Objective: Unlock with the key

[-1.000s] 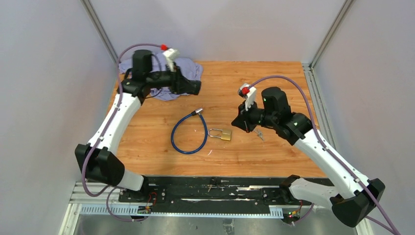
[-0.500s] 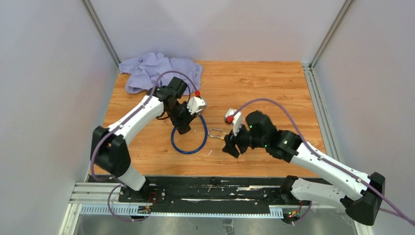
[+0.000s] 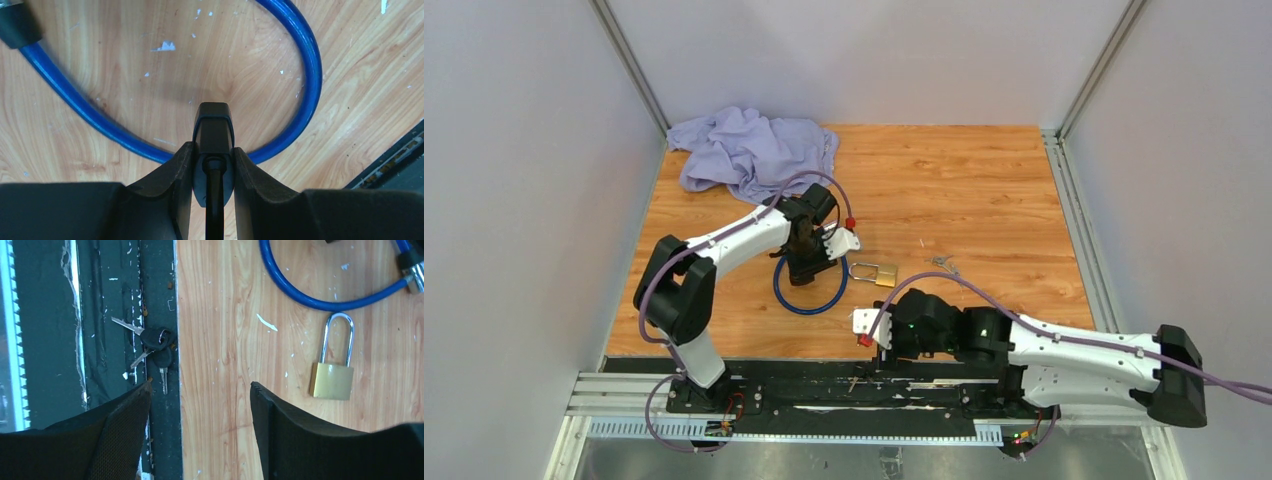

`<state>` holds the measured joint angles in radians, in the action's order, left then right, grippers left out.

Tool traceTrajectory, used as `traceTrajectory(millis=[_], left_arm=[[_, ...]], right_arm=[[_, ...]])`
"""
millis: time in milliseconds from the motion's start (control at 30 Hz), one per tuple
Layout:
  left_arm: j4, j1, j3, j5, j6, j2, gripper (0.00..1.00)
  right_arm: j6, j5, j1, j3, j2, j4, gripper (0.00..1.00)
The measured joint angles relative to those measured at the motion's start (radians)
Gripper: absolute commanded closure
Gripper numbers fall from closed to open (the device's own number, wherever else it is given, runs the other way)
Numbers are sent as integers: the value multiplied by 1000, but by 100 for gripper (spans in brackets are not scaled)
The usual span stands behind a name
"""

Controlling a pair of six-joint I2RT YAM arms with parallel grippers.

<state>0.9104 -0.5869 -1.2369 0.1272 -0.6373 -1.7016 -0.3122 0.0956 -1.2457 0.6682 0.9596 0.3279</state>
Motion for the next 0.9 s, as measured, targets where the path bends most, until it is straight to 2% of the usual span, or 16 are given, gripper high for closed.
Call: traceTrajectory(millis=[200, 367, 400, 667, 800, 900], left_arm=[[-55, -19, 36, -35, -11, -42, 63], [-77, -19, 40, -45, -27, -52, 16], [-80, -19, 40, -43, -32, -51, 9], [-79, -19, 39, -2, -33, -4, 1], [-52, -19, 15, 40, -30, 54, 2], [-34, -19, -23, 83, -24, 103, 2]], right_arm=[[-121, -81, -85, 0, 154, -39, 30], [-203, -145, -108, 3, 276, -60, 31], [-221, -156, -109, 5, 300, -66, 32], [-333, -196, -166, 15, 397, -109, 34], [-360, -201, -219, 17, 406, -114, 35], [-370, -205, -264, 17, 406, -114, 42]])
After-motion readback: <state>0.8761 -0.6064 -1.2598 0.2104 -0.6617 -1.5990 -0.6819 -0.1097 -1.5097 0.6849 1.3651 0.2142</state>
